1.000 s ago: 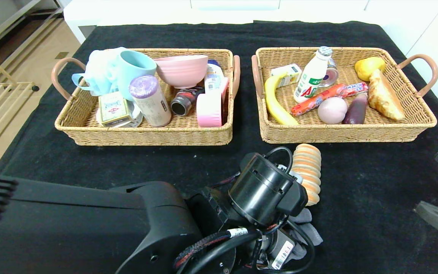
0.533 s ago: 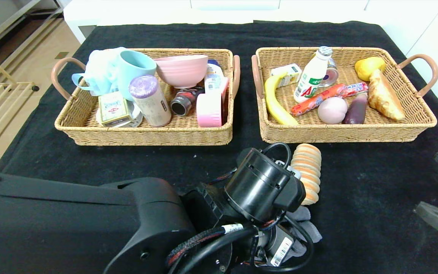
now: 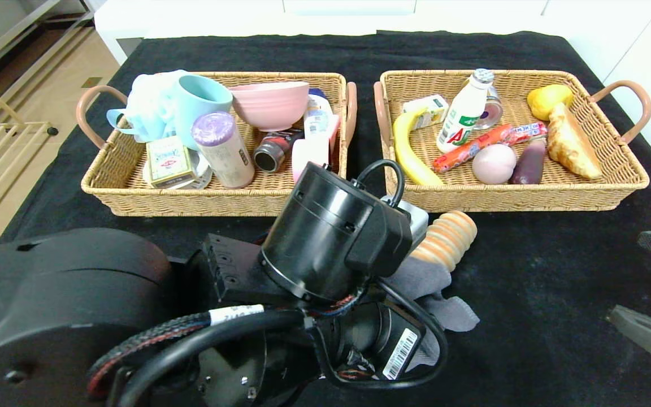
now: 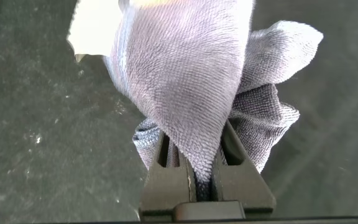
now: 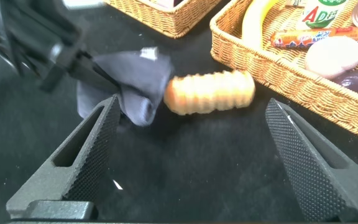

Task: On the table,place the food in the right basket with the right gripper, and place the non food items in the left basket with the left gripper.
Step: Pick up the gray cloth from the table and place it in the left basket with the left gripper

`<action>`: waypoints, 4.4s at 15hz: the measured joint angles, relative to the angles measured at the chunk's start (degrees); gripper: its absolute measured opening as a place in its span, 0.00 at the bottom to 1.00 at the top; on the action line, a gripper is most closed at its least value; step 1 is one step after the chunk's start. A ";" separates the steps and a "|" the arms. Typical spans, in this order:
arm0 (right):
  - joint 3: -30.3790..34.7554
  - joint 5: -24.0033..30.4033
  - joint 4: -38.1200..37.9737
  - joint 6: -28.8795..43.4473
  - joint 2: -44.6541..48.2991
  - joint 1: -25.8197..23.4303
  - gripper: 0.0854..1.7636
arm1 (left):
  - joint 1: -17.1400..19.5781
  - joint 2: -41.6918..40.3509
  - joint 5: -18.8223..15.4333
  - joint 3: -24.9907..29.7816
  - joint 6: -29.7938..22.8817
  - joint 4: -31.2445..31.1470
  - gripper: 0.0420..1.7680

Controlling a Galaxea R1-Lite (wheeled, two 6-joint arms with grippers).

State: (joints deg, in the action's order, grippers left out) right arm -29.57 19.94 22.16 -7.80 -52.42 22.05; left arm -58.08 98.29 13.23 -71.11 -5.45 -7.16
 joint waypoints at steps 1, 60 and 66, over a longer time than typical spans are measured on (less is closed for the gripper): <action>0.04 -0.05 0.00 -0.02 -0.06 0.00 0.97 | 0.00 -0.80 -0.39 0.22 -0.04 -0.45 0.10; 0.61 -0.02 0.18 -0.13 -1.30 0.16 0.97 | 27.08 3.50 9.56 -17.98 8.40 18.26 0.86; 0.78 0.04 0.07 -0.27 -1.33 0.07 0.97 | 20.02 -6.42 4.83 -5.35 9.33 11.84 0.92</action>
State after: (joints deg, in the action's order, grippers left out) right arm -28.79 19.98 22.24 -8.07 -53.75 22.13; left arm -38.06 91.87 18.05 -76.46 3.88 4.68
